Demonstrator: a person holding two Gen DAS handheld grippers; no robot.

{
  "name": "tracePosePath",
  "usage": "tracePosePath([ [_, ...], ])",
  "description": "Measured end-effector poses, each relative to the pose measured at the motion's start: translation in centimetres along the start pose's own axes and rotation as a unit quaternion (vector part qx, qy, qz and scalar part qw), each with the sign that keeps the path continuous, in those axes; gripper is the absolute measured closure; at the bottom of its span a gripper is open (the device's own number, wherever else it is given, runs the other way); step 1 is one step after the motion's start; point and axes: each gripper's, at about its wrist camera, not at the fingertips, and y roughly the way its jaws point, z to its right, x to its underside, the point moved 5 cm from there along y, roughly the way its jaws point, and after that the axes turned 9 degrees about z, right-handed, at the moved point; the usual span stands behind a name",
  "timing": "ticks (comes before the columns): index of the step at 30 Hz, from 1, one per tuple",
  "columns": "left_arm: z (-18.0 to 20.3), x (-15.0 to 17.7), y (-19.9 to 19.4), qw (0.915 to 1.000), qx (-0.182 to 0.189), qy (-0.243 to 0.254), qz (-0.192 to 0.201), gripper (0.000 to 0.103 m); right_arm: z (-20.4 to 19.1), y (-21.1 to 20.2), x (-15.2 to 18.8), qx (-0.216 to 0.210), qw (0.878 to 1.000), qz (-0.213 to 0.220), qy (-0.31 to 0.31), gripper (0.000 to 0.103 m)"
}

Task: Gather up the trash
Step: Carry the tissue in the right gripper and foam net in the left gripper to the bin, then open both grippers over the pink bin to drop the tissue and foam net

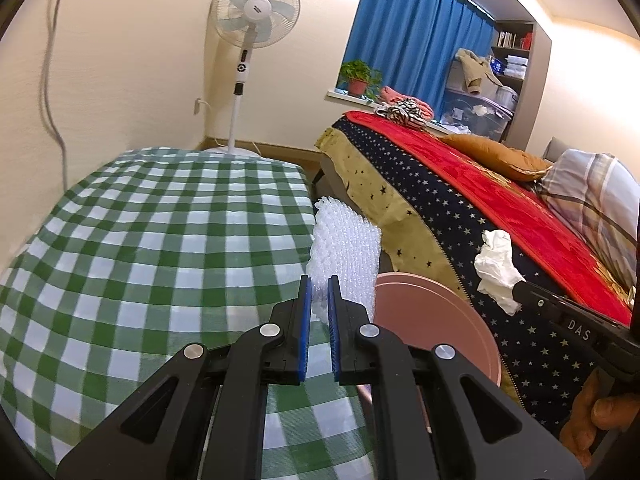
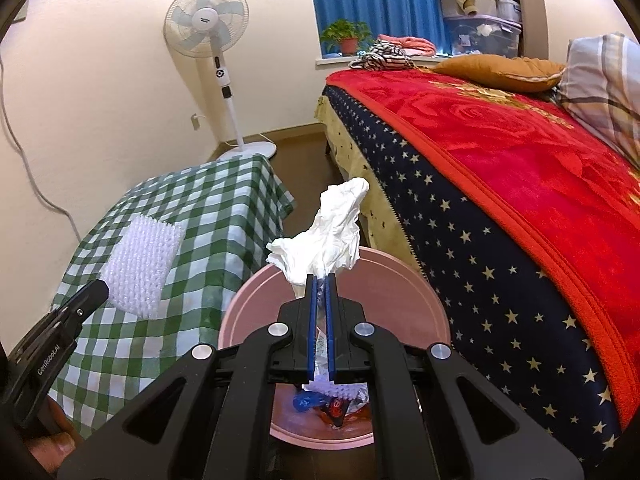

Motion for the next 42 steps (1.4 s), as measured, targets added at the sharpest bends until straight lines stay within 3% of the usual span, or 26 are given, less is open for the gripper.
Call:
tracePosePath([
  [15,3.8,2.4,3.1,0.9988,0.039,0.01,-0.029,0.095,1.6,0.5,0.2,0.021,1.0,-0.007,0.008,0.099],
  [30,5.3,4.4,5.2,0.9958,0.066,0.013,-0.062,0.094,2.4,1.2,0.3,0.038,0.999,-0.016,0.007,0.097],
  [33,5.2,4.4,5.3,0.9954,0.069,0.013,-0.066,0.088,2.9,1.2,0.3,0.048,0.999,-0.014,0.012,0.089],
  [35,4.9,4.4,5.4,0.9951,0.069,0.01,-0.069,0.068,3.4,1.1,0.2,0.053,0.998,-0.009,0.019,0.072],
  [39,4.1,3.6,4.5,0.9961,0.068,0.003,-0.057,0.065,3.5,0.5,0.0,0.057,0.998,0.004,0.021,0.057],
  [42,3.3,2.7,3.1,0.9977,0.054,0.005,-0.042,0.055,3.4,-0.2,-0.2,0.061,0.998,0.017,0.023,0.044],
])
